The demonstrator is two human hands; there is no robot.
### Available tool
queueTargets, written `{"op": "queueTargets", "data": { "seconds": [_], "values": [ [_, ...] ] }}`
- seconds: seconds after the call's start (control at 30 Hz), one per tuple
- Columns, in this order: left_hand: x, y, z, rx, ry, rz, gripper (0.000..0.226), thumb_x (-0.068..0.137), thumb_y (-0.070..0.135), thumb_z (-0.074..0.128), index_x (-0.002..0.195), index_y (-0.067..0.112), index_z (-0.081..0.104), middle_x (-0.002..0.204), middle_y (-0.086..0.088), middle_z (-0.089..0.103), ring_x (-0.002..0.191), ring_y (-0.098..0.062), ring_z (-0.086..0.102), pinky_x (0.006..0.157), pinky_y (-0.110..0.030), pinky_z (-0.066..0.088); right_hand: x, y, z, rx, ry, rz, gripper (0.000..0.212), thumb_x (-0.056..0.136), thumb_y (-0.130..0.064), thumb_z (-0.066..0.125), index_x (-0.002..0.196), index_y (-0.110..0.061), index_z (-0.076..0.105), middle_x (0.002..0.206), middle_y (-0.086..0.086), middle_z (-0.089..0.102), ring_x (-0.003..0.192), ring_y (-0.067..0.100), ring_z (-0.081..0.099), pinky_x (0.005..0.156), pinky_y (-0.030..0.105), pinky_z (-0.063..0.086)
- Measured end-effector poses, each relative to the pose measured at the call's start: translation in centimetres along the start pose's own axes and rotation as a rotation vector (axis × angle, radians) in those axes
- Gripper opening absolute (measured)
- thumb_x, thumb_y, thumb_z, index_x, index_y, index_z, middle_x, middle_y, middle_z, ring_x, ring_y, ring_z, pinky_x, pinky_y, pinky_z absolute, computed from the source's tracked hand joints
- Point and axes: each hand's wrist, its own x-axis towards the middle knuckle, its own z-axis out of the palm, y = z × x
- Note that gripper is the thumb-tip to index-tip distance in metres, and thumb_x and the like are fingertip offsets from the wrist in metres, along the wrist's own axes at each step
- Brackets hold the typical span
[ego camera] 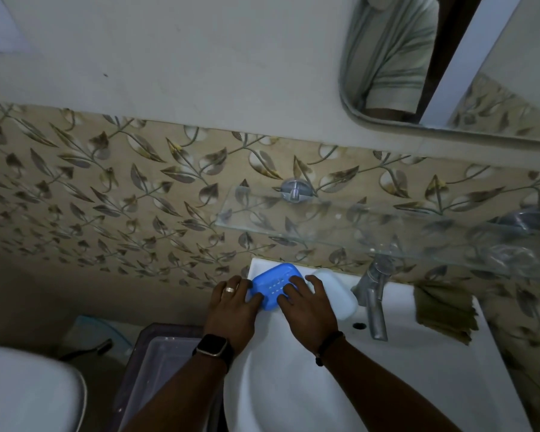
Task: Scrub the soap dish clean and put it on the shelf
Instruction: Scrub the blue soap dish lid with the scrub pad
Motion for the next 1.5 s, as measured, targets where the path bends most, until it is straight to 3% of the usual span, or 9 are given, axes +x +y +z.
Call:
{"op": "queueTargets", "data": {
  "seconds": [0.2, 0.37, 0.43, 0.53, 0.7, 0.93, 1.1, 1.27, 1.5],
  "values": [
    [-1.4, 0.9, -2.9, -0.134, 0.026, -0.161, 0.037, 0.087, 0.041, 0.066, 0.116, 0.02, 0.07, 0.118, -0.008, 0.071, 0.103, -0.034, 0.067, 0.092, -0.049, 0.049, -1.7, -1.2, -2.3, -0.037, 0.154, 0.027, 0.016, 0.092, -0.012, 0.046, 0.087, -0.016, 0.06, 0.096, 0.006, 0.063, 0.112, 0.031, 0.061, 0.098, 0.052, 0.045],
    [-2.4, 4.6, -3.6, -0.728, -0.051, -0.475, 0.054, 0.097, 0.051, 0.053, 0.136, 0.013, 0.057, 0.102, -0.003, 0.077, 0.077, -0.014, 0.072, 0.071, -0.026, 0.051, -5.6, -2.7, -4.7, -0.066, 0.247, 0.102, 0.031, 0.098, -0.007, 0.033, 0.086, -0.015, 0.06, 0.094, 0.007, 0.064, 0.108, 0.032, 0.063, 0.095, 0.051, 0.045],
    [-2.8, 6.4, -3.5, -1.05, -0.103, -0.571, 0.047, 0.097, 0.047, 0.055, 0.128, 0.012, 0.064, 0.094, -0.002, 0.077, 0.066, -0.011, 0.073, 0.066, -0.024, 0.058, -7.8, -3.1, -5.4, -0.076, 0.261, 0.146, 0.025, 0.098, -0.006, 0.039, 0.087, -0.015, 0.061, 0.096, 0.007, 0.065, 0.109, 0.031, 0.062, 0.095, 0.051, 0.046],
    [-3.4, 9.4, -2.8, -1.336, -0.112, -0.644, 0.019, 0.1, 0.028, 0.061, 0.105, 0.015, 0.074, 0.09, -0.004, 0.078, 0.069, -0.018, 0.074, 0.078, -0.05, 0.063, -11.4, -2.7, -6.6, -0.109, 0.249, 0.23, 0.021, 0.096, -0.007, 0.045, 0.089, -0.015, 0.063, 0.1, 0.009, 0.067, 0.111, 0.031, 0.063, 0.096, 0.051, 0.045],
    [-3.0, 14.7, -3.9, -1.649, -0.181, -0.726, 0.017, 0.098, 0.014, 0.064, 0.107, 0.002, 0.072, 0.096, -0.019, 0.076, 0.085, -0.029, 0.07, 0.065, -0.029, 0.063, -16.6, -0.5, -7.9, -0.118, 0.218, 0.296, 0.023, 0.093, -0.009, 0.044, 0.099, -0.017, 0.065, 0.106, 0.009, 0.067, 0.111, 0.031, 0.061, 0.098, 0.052, 0.04],
    [-3.7, 18.7, -5.3, -1.719, -0.141, -0.756, 0.021, 0.1, 0.009, 0.06, 0.113, -0.005, 0.068, 0.104, -0.024, 0.073, 0.091, -0.037, 0.072, 0.066, -0.031, 0.064, -21.2, 7.0, -8.5, -0.224, 0.238, 0.463, 0.041, 0.096, -0.004, 0.038, 0.127, -0.015, 0.062, 0.118, 0.008, 0.066, 0.111, 0.033, 0.06, 0.097, 0.052, 0.042],
    [-5.2, 19.7, -5.5, -1.759, -0.085, -0.809, 0.014, 0.097, 0.01, 0.064, 0.105, 0.004, 0.073, 0.097, -0.018, 0.079, 0.085, -0.032, 0.076, 0.068, -0.032, 0.065, -20.3, 13.9, -8.2, -0.207, 0.196, 0.603, 0.032, 0.081, -0.003, 0.049, 0.107, -0.018, 0.063, 0.104, 0.005, 0.062, 0.102, 0.033, 0.059, 0.09, 0.047, 0.038],
    [-5.8, 20.5, -4.8, -1.711, 0.0, -0.901, 0.01, 0.094, 0.008, 0.068, 0.099, 0.009, 0.076, 0.085, -0.016, 0.079, 0.074, -0.025, 0.077, 0.064, -0.036, 0.064, -18.4, 19.0, -5.7, -0.074, -0.04, 0.722, 0.043, 0.072, -0.009, 0.065, 0.115, -0.013, 0.066, 0.118, 0.012, 0.063, 0.114, 0.037, 0.055, 0.092, 0.051, 0.044],
    [-7.1, 20.2, -4.9, -1.631, 0.066, -0.97, 0.011, 0.092, 0.001, 0.068, 0.095, 0.007, 0.076, 0.077, -0.015, 0.079, 0.065, -0.023, 0.076, 0.056, -0.031, 0.062, -16.7, 23.0, -1.5, 0.086, -0.485, 0.721, 0.079, 0.071, -0.062, 0.072, 0.14, -0.037, 0.043, 0.142, -0.001, 0.049, 0.131, 0.03, 0.04, 0.105, 0.049, 0.034]
  ]
}}
